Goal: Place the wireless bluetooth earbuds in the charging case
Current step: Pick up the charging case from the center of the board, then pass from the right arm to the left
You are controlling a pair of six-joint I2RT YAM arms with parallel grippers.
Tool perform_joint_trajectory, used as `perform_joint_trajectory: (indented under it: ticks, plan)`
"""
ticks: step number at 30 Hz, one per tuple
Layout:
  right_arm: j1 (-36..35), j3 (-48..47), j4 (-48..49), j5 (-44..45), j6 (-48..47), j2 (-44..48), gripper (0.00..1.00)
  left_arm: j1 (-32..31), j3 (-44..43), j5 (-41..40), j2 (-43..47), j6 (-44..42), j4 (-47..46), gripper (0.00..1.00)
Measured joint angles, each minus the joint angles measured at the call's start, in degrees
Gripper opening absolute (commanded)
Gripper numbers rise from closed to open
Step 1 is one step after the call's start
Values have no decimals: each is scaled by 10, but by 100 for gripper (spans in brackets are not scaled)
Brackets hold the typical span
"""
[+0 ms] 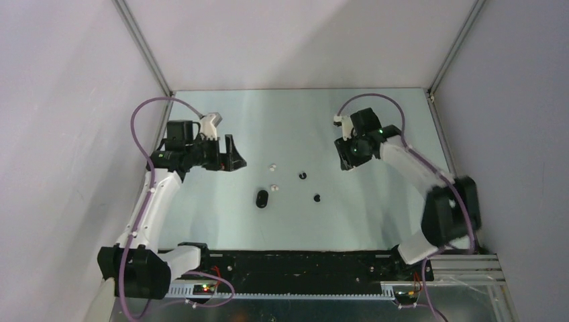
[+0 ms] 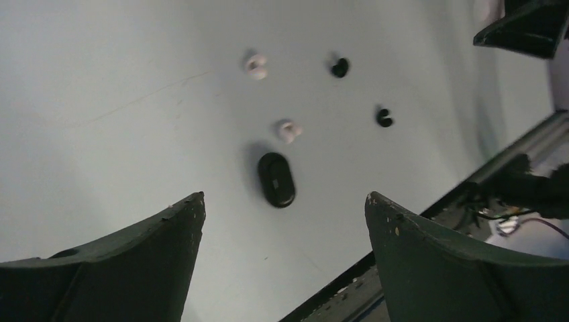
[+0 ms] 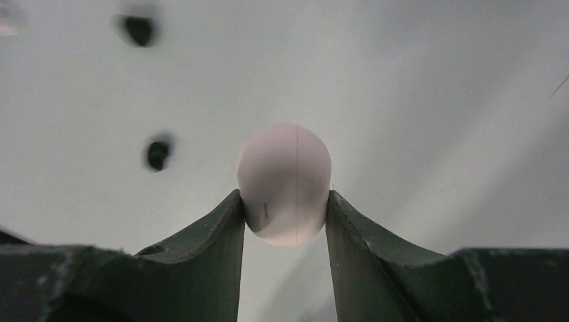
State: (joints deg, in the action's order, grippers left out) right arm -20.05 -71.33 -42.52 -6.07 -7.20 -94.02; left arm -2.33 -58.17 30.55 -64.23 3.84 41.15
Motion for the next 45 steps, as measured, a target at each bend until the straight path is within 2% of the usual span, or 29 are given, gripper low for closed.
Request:
perform_joint_trajectory:
  ticks: [6, 10, 15, 21, 33, 41, 45]
  plan:
    - [-103, 75, 101, -36, -85, 245, 0, -56, -24, 61, -17, 45, -75, 90]
    - [-192, 93, 168, -23, -118, 312, 0, -113, -43, 72, -16, 70, -137, 83]
    - [-277, 106, 221, 17, -133, 310, 0, -183, -74, 73, -13, 88, -193, 74]
    - [-336, 107, 260, 66, -132, 301, 0, -213, -94, 78, -14, 97, -223, 74]
    - [-347, 105, 318, 121, -92, 275, 0, -246, -93, 108, -19, 87, -225, 74]
    - [-365, 101, 341, 128, -94, 267, 0, -255, -93, 113, -50, 77, -215, 63]
    - [-372, 101, 343, 138, -100, 265, 0, -259, -93, 120, -54, 75, -212, 53]
